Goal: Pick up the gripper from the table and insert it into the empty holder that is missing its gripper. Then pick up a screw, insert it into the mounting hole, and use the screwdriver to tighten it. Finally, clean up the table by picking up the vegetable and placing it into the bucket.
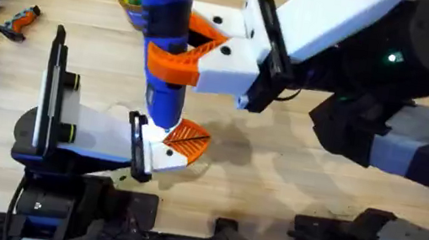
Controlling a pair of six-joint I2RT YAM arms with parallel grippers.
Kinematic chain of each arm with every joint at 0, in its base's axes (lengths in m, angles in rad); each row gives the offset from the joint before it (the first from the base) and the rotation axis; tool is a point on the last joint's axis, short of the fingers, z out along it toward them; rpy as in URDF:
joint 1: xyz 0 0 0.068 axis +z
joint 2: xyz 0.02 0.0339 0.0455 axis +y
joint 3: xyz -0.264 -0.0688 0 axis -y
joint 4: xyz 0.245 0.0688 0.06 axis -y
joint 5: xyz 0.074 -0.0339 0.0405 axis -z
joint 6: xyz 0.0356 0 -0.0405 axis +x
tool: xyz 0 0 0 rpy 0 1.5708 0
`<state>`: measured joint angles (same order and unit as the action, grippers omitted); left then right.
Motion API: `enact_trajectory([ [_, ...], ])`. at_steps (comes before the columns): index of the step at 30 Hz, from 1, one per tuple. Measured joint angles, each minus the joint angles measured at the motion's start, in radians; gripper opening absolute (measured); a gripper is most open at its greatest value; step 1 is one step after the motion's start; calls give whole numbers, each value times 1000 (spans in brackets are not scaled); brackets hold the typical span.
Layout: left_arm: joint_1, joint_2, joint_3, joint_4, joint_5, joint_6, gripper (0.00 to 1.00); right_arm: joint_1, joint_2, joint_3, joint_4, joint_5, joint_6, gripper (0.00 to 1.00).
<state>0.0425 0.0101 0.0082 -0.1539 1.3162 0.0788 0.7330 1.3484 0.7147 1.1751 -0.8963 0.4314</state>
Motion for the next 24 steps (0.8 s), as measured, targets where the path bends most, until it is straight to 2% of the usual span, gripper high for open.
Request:
enact_trajectory([
  [24,0,0,0,0,0,0,4,2,27,0,-9,-26,-71,25],
])
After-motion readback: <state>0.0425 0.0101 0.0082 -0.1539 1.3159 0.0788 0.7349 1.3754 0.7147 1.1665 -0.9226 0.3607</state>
